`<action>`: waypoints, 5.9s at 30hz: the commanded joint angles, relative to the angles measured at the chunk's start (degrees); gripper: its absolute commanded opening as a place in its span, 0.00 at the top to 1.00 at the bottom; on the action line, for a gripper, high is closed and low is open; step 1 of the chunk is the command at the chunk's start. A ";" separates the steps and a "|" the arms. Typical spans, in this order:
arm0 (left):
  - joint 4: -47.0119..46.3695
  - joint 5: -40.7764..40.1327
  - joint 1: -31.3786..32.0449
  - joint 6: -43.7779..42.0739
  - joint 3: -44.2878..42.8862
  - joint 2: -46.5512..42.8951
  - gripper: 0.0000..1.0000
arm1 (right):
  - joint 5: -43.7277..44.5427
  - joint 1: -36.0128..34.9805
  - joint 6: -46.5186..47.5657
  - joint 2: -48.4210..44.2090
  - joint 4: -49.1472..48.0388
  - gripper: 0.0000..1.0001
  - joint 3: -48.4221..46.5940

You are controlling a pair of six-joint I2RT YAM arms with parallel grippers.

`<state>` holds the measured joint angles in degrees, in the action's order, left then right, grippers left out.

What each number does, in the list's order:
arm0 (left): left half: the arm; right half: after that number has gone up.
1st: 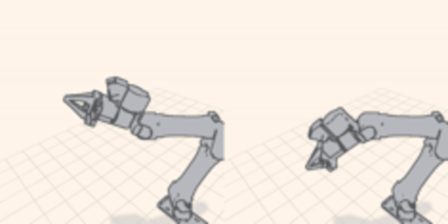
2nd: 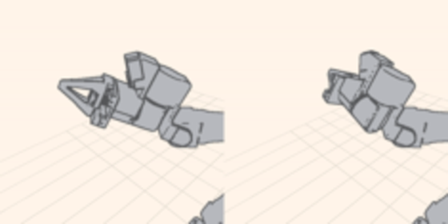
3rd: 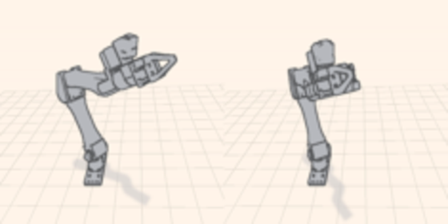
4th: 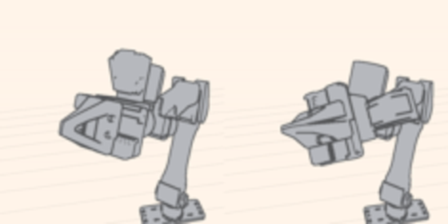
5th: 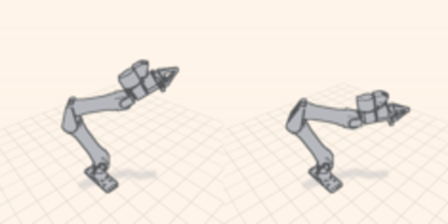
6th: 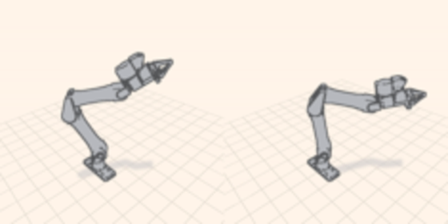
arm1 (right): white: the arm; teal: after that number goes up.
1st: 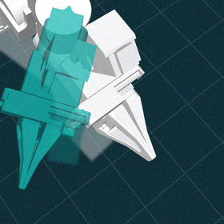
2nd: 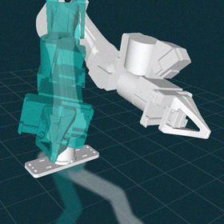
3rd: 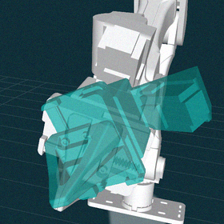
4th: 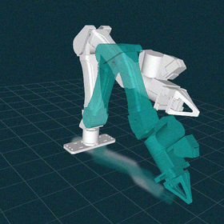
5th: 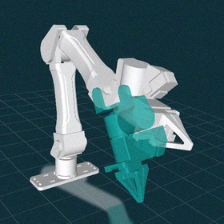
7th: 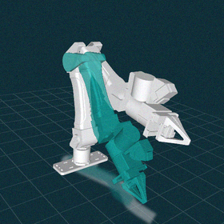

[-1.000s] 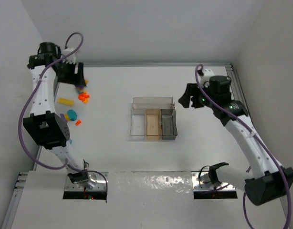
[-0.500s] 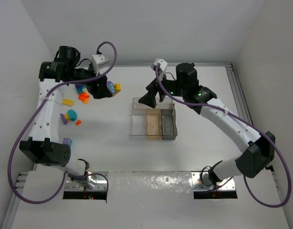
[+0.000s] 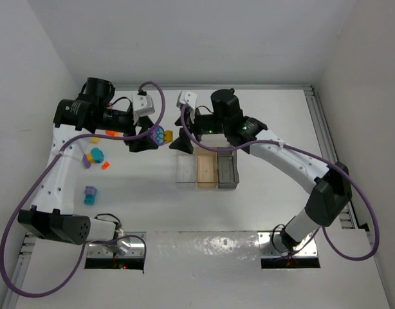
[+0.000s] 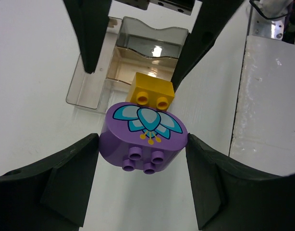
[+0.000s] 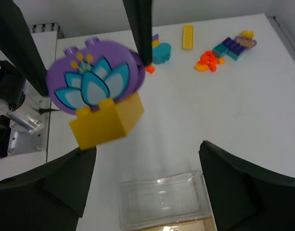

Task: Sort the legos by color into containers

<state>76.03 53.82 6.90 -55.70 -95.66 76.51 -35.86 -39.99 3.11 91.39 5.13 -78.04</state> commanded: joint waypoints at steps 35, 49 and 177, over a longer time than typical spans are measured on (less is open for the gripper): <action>-15.21 -10.58 1.54 17.91 -1.46 1.79 1.00 | 26.34 -5.81 7.35 -11.14 -4.07 1.00 17.29; -27.95 -33.34 18.85 33.98 0.40 20.40 1.00 | 52.54 -0.27 -9.87 -29.50 4.97 1.00 29.34; -18.81 -56.98 -35.99 30.29 30.61 19.63 0.34 | 31.46 -0.36 -11.20 -15.37 14.38 0.22 17.48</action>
<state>57.65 -2.52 -28.88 -25.23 -66.39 95.37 -4.51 -40.25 -8.19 77.52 19.88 -60.45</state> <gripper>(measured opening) 0.664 0.776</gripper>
